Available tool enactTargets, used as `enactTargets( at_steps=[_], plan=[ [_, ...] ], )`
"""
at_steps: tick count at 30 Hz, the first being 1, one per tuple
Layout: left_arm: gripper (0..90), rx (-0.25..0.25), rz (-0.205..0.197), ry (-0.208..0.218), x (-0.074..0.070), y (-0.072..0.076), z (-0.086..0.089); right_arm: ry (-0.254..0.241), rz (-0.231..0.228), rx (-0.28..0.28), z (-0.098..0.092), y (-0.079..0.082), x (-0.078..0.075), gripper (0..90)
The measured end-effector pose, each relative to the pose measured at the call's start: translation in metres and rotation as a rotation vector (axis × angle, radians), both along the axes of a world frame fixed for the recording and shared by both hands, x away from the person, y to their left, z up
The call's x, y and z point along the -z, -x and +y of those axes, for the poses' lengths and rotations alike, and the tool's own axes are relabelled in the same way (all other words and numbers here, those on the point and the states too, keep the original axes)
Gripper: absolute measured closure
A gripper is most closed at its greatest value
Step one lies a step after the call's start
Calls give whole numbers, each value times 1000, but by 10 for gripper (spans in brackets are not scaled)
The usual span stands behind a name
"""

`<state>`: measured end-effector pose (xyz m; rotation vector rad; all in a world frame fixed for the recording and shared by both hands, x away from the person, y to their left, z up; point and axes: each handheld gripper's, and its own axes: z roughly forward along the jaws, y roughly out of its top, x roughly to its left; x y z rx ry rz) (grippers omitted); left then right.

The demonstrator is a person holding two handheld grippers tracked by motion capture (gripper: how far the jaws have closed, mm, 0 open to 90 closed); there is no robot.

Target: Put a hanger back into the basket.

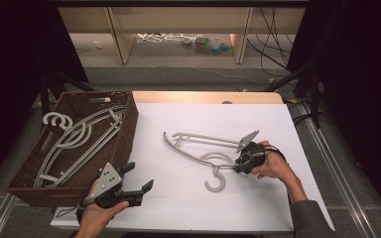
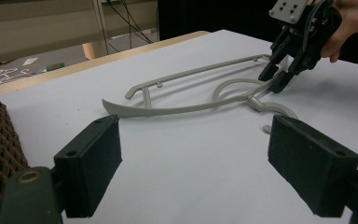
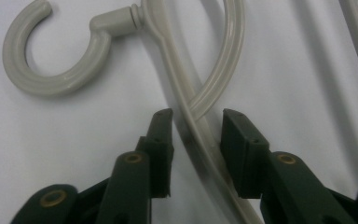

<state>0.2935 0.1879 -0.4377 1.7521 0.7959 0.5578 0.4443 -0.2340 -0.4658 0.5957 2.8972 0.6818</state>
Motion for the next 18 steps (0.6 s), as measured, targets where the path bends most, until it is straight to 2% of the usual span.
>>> enactTargets(
  at_steps=[4,9,15,18],
  plan=[
    [173,-1,-1,-9,0,0,0,30,-4,-40,4,2,-2,728],
    [181,2,-1,-4,1,0,0,73,-41,-133,9,5,-3,768],
    [213,13,2,-22,1,0,-2,91,-83,-221,10,9,-4,812],
    [234,19,1,-29,1,0,-2,76,-88,-241,8,10,-4,818]
  ],
)
